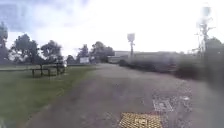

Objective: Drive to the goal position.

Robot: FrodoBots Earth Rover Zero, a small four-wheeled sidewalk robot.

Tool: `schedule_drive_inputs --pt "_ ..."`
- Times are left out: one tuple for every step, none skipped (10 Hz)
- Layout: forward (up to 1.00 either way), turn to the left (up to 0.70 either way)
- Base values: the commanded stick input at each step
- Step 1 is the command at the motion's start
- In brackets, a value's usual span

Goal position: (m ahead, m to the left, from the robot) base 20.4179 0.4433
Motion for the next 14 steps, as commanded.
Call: schedule_drive_inputs --pt "0.7 0.0" --pt "0.7 0.0" --pt "0.7 -0.02" --pt "0.7 -0.02" --pt "0.7 -0.02" --pt "0.7 -0.02" --pt "0.7 -0.02" --pt "0.7 0.0" --pt "0.7 0.0" --pt "0.7 0.0" --pt "0.7 0.0" --pt "0.7 0.0" --pt "0.7 0.0" --pt "0.7 0.0"
